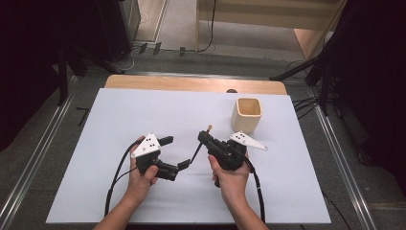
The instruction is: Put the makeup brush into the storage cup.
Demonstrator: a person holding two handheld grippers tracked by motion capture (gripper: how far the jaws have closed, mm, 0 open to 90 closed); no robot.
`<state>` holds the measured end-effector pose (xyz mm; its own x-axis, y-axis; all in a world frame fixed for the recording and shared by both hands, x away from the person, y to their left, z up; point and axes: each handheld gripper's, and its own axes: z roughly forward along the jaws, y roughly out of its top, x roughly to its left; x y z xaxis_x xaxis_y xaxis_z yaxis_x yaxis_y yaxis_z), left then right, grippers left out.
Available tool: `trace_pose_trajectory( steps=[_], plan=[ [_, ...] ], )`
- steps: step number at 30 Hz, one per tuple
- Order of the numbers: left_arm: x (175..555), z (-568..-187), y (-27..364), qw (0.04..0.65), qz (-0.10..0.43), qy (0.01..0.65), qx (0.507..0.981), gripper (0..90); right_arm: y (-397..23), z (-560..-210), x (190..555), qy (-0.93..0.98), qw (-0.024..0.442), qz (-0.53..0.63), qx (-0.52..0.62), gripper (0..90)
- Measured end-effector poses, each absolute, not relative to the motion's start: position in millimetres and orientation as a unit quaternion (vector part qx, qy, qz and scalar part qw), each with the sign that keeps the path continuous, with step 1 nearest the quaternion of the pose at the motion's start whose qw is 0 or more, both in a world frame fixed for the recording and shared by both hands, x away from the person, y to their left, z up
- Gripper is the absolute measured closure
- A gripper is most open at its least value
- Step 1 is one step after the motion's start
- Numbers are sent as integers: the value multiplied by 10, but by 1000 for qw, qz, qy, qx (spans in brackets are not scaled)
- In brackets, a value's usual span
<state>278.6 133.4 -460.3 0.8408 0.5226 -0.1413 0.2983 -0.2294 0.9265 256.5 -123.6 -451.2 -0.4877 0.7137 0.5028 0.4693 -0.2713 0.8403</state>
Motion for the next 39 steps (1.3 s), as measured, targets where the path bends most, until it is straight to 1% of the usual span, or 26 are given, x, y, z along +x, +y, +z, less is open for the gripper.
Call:
trace_pose_trajectory(
  steps=[4,8,16,22,32,37,39],
  plan=[
    [2790,-4614,1414,559,110,274,775,0,-1264,-4494,2563,599,108,623,491,846],
    [2787,-4638,1558,552,124,280,776,0,-1299,-4445,2551,610,135,620,475,846],
    [2772,-4672,1791,551,138,292,769,0,-1345,-4416,2552,624,158,610,463,846],
    [2731,-4689,1907,550,146,289,770,0,-1383,-4416,2569,627,156,605,464,846],
    [2658,-4699,2164,558,172,300,755,0,-1458,-4367,2588,632,174,595,465,846],
    [2637,-4715,2252,554,179,302,755,0,-1489,-4361,2593,631,174,595,466,846],
    [2615,-4719,2299,555,190,304,751,0,-1509,-4355,2601,632,178,595,464,846]
  ],
)
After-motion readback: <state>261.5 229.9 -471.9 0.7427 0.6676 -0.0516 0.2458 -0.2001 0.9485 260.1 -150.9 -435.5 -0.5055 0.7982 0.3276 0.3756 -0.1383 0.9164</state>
